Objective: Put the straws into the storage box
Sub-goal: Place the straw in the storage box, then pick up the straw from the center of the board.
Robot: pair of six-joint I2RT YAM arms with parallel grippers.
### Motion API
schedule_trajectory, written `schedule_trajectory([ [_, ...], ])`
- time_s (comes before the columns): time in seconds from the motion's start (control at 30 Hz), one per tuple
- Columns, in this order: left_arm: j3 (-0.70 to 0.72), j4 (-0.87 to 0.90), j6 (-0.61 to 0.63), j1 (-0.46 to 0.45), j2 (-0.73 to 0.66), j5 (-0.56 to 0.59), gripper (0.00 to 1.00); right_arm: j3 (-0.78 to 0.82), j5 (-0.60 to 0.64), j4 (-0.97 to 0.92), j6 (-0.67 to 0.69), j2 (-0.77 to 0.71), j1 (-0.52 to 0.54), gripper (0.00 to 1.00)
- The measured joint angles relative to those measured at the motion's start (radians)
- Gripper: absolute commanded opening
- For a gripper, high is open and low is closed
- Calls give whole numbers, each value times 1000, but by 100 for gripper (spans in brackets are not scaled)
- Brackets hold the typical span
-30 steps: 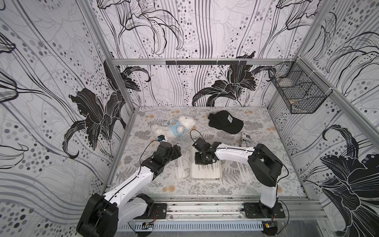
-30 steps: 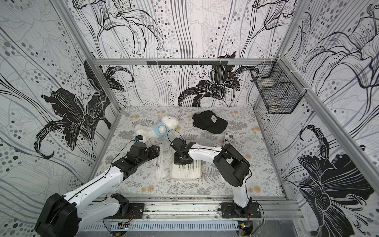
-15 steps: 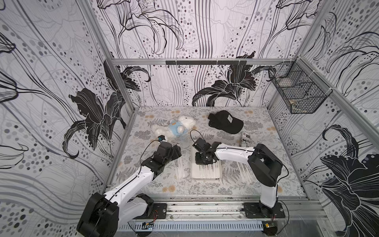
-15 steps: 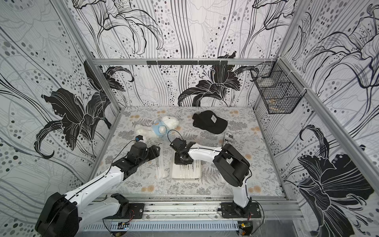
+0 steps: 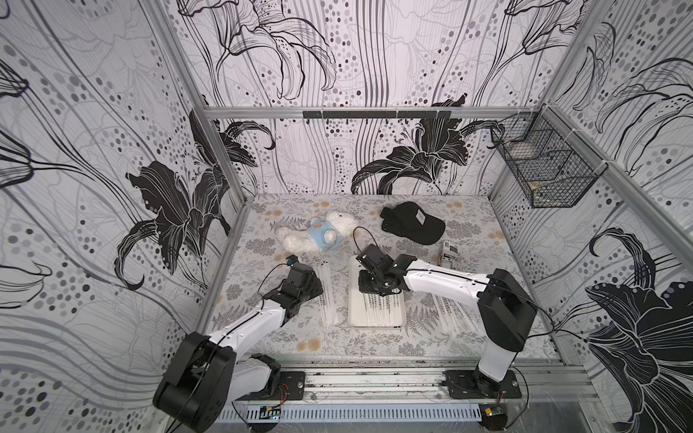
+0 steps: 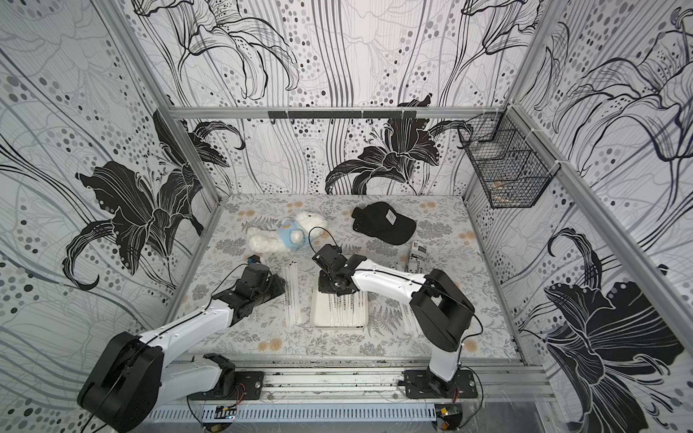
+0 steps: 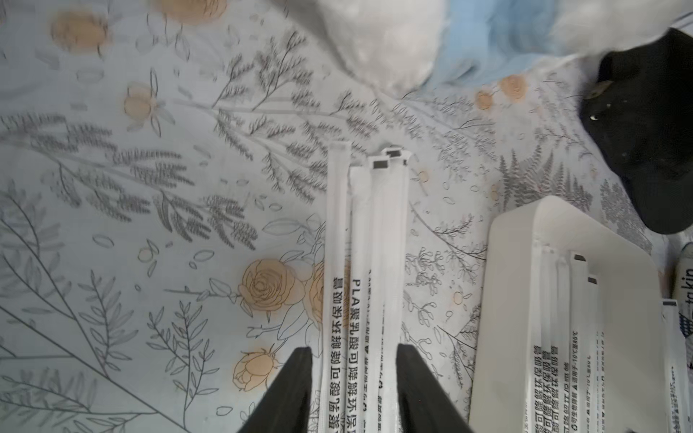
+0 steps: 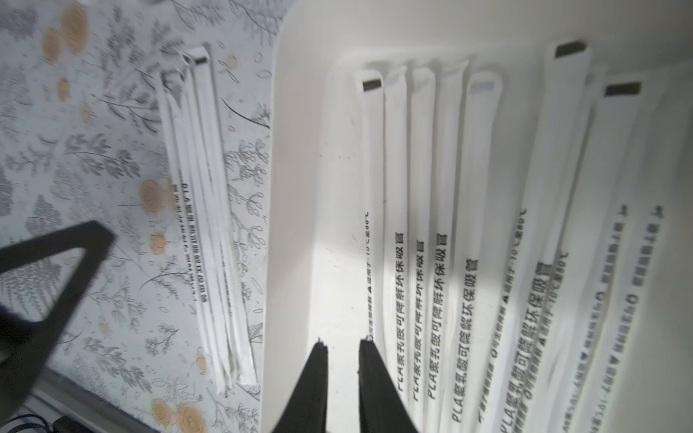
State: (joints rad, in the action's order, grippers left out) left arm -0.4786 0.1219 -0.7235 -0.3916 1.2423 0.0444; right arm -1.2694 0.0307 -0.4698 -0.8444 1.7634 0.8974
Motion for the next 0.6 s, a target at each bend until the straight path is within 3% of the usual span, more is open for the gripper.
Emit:
schedule_trajectory([
  [0.23,6,-53,6,0,110,-23,32,21,11,6,0,-21,0,19],
  [0.6,-56,-38,57,-11,184,18,22,45,16,14,19,-21,0,19],
])
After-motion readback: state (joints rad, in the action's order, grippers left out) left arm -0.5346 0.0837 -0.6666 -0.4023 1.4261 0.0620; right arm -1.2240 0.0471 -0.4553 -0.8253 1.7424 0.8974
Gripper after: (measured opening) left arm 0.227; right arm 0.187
